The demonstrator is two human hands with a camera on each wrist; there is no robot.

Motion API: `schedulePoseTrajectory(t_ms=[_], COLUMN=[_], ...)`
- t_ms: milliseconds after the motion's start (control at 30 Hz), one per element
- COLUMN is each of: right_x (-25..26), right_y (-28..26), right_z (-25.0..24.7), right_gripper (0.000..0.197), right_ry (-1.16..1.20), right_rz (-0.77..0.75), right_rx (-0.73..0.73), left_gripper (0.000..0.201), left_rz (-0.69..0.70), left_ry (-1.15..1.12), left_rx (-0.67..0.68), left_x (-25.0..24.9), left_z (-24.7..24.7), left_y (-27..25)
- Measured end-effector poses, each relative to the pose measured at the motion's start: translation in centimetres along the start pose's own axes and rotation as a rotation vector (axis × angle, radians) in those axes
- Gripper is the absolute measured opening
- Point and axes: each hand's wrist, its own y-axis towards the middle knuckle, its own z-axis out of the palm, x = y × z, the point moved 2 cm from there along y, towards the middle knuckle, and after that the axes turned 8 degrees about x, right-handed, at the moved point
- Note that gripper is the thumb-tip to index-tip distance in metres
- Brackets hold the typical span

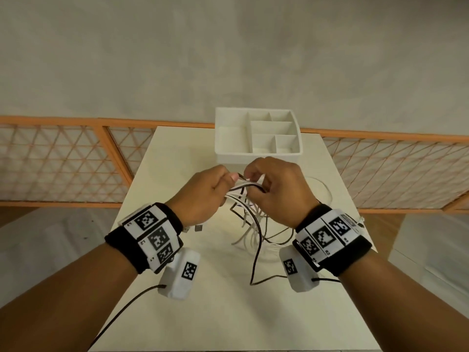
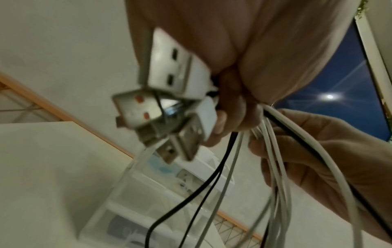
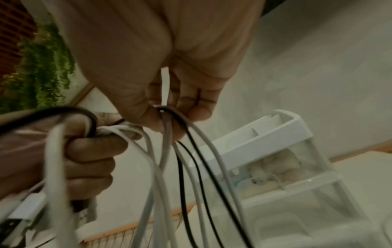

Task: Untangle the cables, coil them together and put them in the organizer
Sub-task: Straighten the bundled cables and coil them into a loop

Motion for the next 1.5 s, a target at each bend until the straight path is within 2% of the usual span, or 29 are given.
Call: schedulePoseTrajectory(t_ms=[67, 100, 167, 200, 267, 333, 367, 433, 567, 633, 667, 700, 767, 800, 833, 900, 1000, 1067, 1133, 1233, 1267, 1333, 1400, 1433, 1500], right_x=[-0.1, -0.5, -2.7, -4.2, -7.8, -10.7, -11.7, -12.8, -14.0, -14.9, -15.5, -16.1, -17.1, -17.6, -17.7, -17.3, -13.5, -8.8, -3.2, 1.6, 2.0, 0.8, -1.2, -2.1, -3.6], right_y=[-0.1, -0.3, -1.4, -2.5, -5.6, -8.5, -9.1, -8.4, -5.5, -5.4, -5.9, -6.6, -9.0, -10.2, -11.0, -10.8, -7.6, -4.8, -2.4, 0.0, 0.5, 1.1, 1.5, 1.4, 0.7], right_z=[-0.7, -1.0, -0.8, -0.2, 1.8, 3.7, 3.9, 2.8, -2.3, -3.5, -3.2, -2.4, 0.3, 1.4, 1.9, 1.5, -0.7, -2.3, -2.7, 0.0, 1.1, 2.3, 2.2, 1.8, 1.5], right_gripper=[0.015, 0.013, 0.018, 0.021, 0.022, 0.018, 0.024, 0.036, 0.043, 0.05, 0.055, 0.06, 0.07, 0.072, 0.071, 0.063, 0.064, 0.072, 0.085, 0.098, 0.092, 0.064, 0.028, 0.021, 0.044], right_ry=[-0.035, -0.022, 0.011, -0.027, -0.167, -0.198, -0.192, -0.227, -0.133, -0.131, -0.121, -0.113, -0.114, -0.112, -0.095, -0.065, -0.037, 0.141, 0.243, 0.047, 0.0, 0.009, -0.048, -0.125, -0.317], right_rz=[-0.005, 0.04, 0.195, 0.279, 0.438, 0.615, 0.669, 0.714, 0.651, 0.663, 0.672, 0.682, 0.745, 0.797, 0.845, 0.886, 0.734, 0.531, 0.285, 0.037, 0.015, 0.008, 0.073, 0.121, 0.266], right_rx=[-0.084, -0.09, -0.003, 0.099, 0.416, 0.677, 0.711, 0.605, 0.046, -0.069, -0.051, 0.04, 0.357, 0.461, 0.48, 0.375, 0.28, 0.195, 0.189, 0.233, 0.211, 0.155, 0.129, 0.131, 0.187], left_gripper=[0.034, 0.034, 0.032, 0.03, 0.027, 0.03, 0.031, 0.032, 0.043, 0.042, 0.042, 0.041, 0.042, 0.042, 0.041, 0.041, 0.041, 0.04, 0.037, 0.03, 0.032, 0.031, 0.031, 0.031, 0.029], left_rz=[-0.019, -0.029, -0.073, -0.094, -0.091, -0.06, -0.045, -0.046, -0.121, -0.117, -0.097, -0.078, -0.068, -0.079, -0.094, -0.123, -0.168, -0.179, -0.181, -0.097, -0.059, -0.016, -0.017, -0.025, -0.044], left_ry=[0.081, 0.078, -0.082, -0.222, -0.457, -0.525, -0.528, -0.509, -0.368, -0.351, -0.377, -0.407, -0.461, -0.48, -0.483, -0.439, -0.36, -0.331, -0.276, -0.201, -0.18, -0.161, -0.127, -0.104, -0.089], left_rx=[-0.071, -0.137, -0.32, -0.411, -0.545, -0.591, -0.586, -0.543, -0.467, -0.505, -0.543, -0.586, -0.653, -0.662, -0.653, -0.593, -0.449, -0.364, -0.288, -0.174, -0.141, -0.101, -0.08, -0.078, -0.101], left_x=[-0.3, -0.4, -0.3, -0.3, -0.5, -0.6, -0.7, -0.7, 0.4, 0.6, 0.6, 0.6, 0.5, 0.6, 0.8, 1.5, 2.1, 2.0, 1.4, 0.0, -0.4, -0.6, 0.0, 0.4, 1.3], left_z=[-0.9, -1.6, -3.9, -5.2, -7.5, -8.2, -8.0, -7.0, -5.8, -6.0, -6.2, -6.2, -6.2, -6.0, -5.9, -5.5, -4.4, -3.3, -2.0, -0.2, 0.1, 0.2, -0.3, -0.6, -1.4], left_y=[0.1, 0.3, 1.0, 1.3, 1.6, 1.7, 1.8, 2.1, 2.5, 2.4, 2.3, 2.4, 2.3, 2.2, 2.2, 2.0, 1.9, 2.1, 2.2, 2.1, 2.0, 1.5, 1.0, 0.7, 0.3])
